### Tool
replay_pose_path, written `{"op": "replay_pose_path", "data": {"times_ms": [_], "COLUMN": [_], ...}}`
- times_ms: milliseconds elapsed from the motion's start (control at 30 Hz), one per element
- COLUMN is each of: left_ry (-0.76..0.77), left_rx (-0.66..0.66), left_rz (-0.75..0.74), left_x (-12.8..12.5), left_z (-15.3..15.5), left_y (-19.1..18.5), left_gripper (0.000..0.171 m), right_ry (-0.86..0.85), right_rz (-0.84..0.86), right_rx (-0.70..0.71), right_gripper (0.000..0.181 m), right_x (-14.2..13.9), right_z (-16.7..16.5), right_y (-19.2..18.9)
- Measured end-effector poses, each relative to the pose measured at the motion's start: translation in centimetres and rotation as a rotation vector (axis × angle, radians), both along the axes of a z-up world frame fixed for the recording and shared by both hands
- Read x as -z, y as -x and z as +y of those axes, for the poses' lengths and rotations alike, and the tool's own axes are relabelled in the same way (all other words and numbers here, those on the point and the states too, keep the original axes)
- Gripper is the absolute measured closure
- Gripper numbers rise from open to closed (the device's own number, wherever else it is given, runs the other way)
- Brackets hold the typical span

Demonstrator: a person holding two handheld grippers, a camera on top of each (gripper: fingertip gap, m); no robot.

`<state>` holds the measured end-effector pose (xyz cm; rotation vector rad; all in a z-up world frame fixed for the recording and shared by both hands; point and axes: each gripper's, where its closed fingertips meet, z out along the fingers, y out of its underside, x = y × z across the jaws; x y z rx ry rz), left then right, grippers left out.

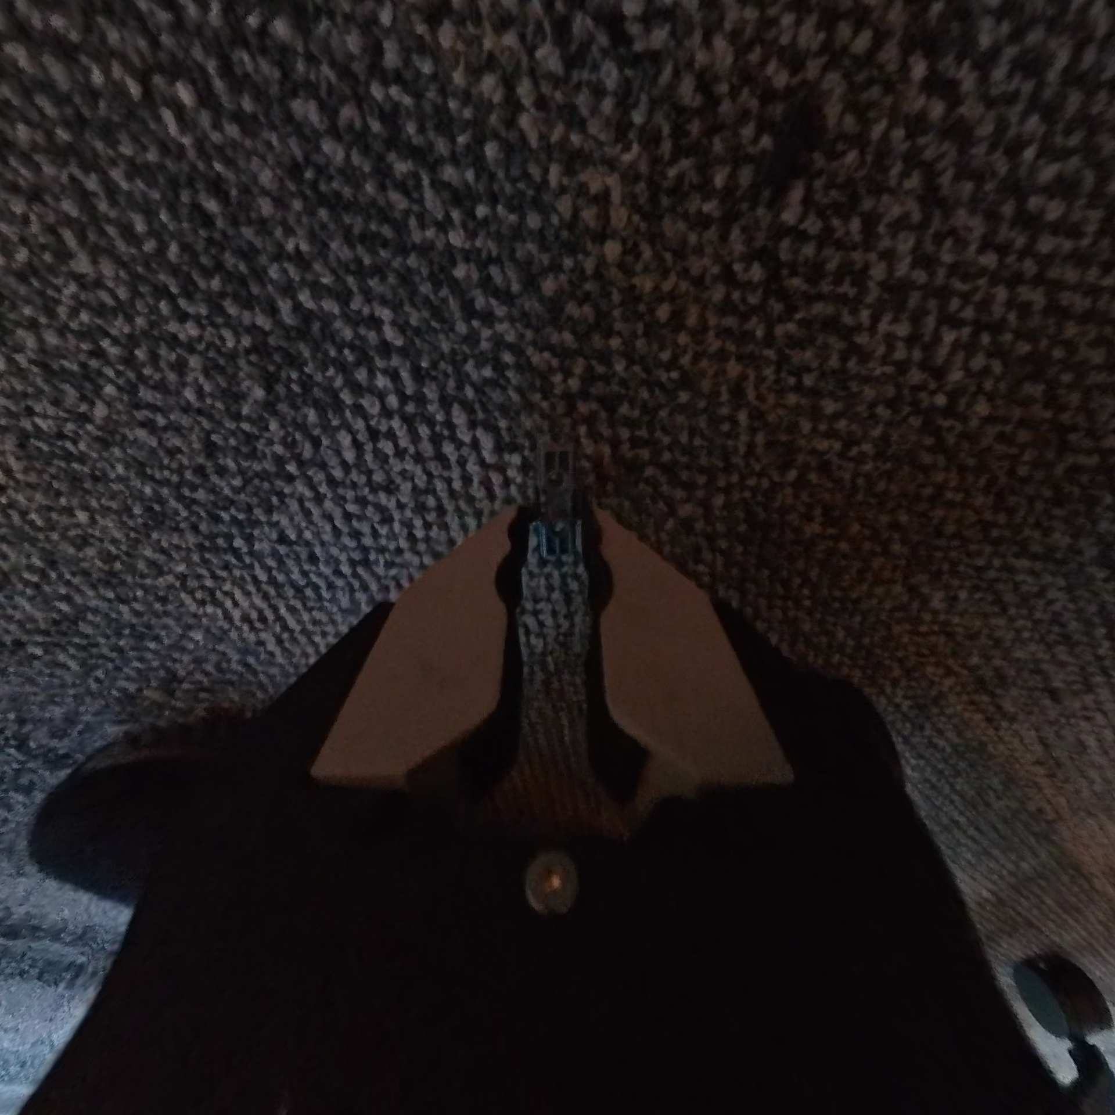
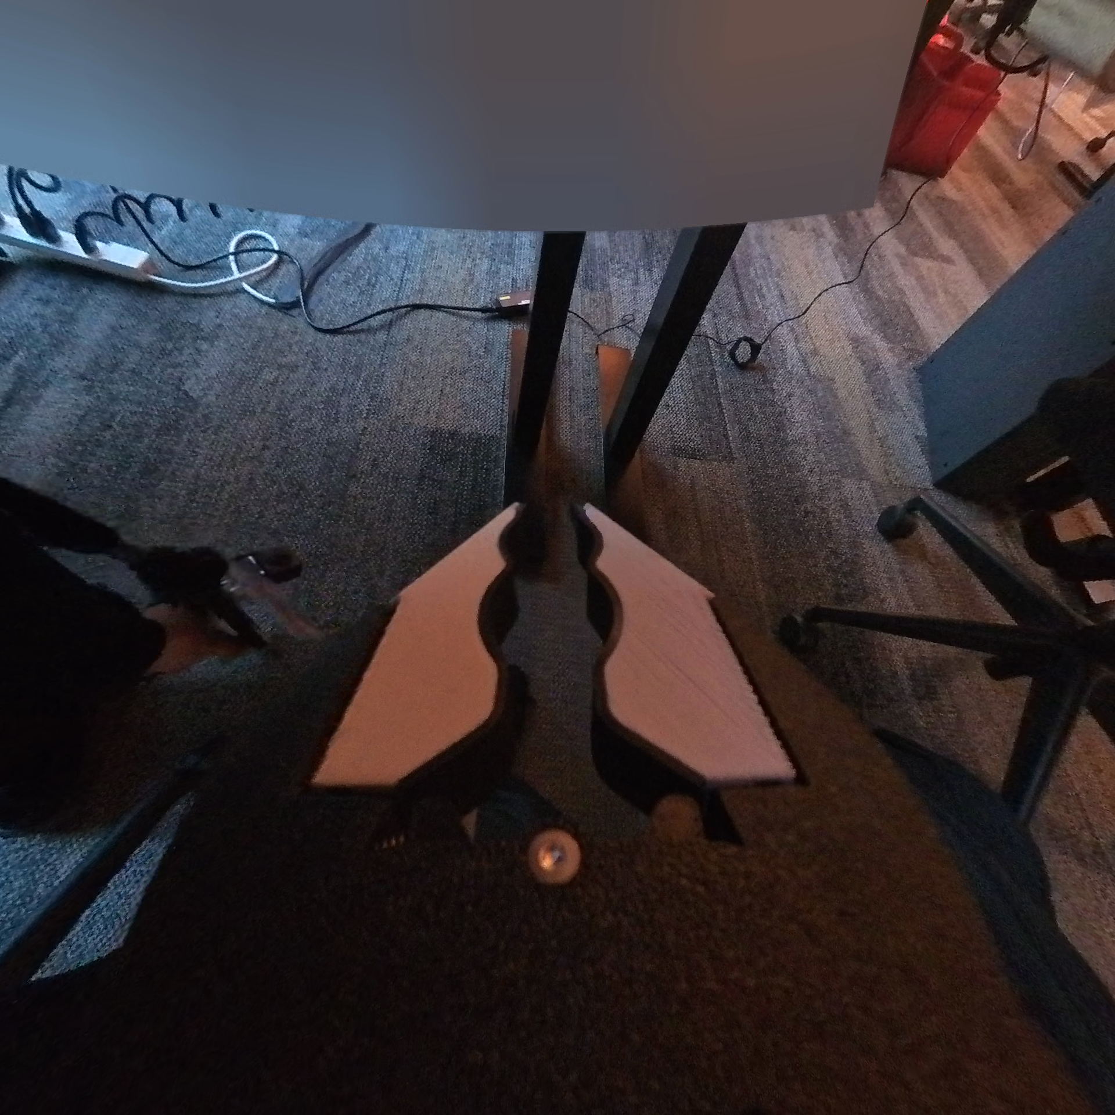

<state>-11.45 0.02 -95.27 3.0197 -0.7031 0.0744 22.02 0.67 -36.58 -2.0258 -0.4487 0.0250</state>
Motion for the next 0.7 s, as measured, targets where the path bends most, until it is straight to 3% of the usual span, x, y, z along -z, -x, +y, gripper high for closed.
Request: {"op": "replay_pose_path", "data": {"times_ms": [200, 400, 567, 700], "left_ry": [0.032, 0.079, 0.047, -0.032], "left_rx": [0.051, 0.497, 0.579, 0.605], "left_rz": [-0.041, -0.103, -0.2, -0.294], "left_x": [-5.2, -13.0, -20.9, -28.0], "left_z": [-1.5, -3.5, -3.7, -3.9], "left_y": [0.9, -1.3, -5.2, -7.5], "left_gripper": [0.158, 0.158, 0.158, 0.158], "right_ry": [-0.044, -0.203, -0.268, -0.269], "right_rz": [-0.007, -0.002, 0.202, 0.499], "right_rx": [-0.052, -0.207, -0.255, -0.322], "right_gripper": [0.163, 0.144, 0.142, 0.141], "right_x": [-0.8, -3.5, -5.6, -7.7], "right_z": [0.2, -0.4, -1.3, -2.4], "right_y": [1.4, 5.7, 7.0, 7.5]}}
